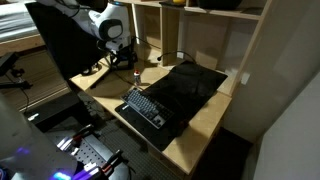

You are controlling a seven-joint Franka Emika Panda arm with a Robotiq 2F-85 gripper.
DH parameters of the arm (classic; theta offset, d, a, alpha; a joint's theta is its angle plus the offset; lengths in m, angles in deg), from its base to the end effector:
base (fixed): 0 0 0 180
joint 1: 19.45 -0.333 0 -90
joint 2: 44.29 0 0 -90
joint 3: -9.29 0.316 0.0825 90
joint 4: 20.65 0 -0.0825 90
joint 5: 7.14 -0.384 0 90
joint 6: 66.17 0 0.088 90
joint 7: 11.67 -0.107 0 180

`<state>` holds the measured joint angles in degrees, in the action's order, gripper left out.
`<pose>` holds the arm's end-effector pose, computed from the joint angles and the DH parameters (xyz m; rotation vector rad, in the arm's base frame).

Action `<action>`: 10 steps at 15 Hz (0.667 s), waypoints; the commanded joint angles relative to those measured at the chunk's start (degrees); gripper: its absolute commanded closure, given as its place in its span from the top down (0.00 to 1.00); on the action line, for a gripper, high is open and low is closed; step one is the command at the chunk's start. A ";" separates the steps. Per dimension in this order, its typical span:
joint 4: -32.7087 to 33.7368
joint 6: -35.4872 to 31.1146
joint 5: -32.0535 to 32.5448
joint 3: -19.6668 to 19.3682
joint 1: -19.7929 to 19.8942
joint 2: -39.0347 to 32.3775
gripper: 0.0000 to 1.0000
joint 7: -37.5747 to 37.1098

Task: Push the escape key on the keyboard

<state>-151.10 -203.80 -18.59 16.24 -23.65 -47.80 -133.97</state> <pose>0.5199 0.1038 0.3354 -1.5239 2.6080 0.1658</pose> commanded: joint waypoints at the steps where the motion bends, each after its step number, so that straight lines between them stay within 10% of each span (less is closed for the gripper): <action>1: 3.20 0.54 0.44 -1.41 -0.15 -7.81 1.00 2.06; 10: 9.03 -0.80 -0.55 -6.23 -0.76 -19.29 1.00 -1.28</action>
<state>-142.17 -204.82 -18.63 10.93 -23.52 -67.10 -135.60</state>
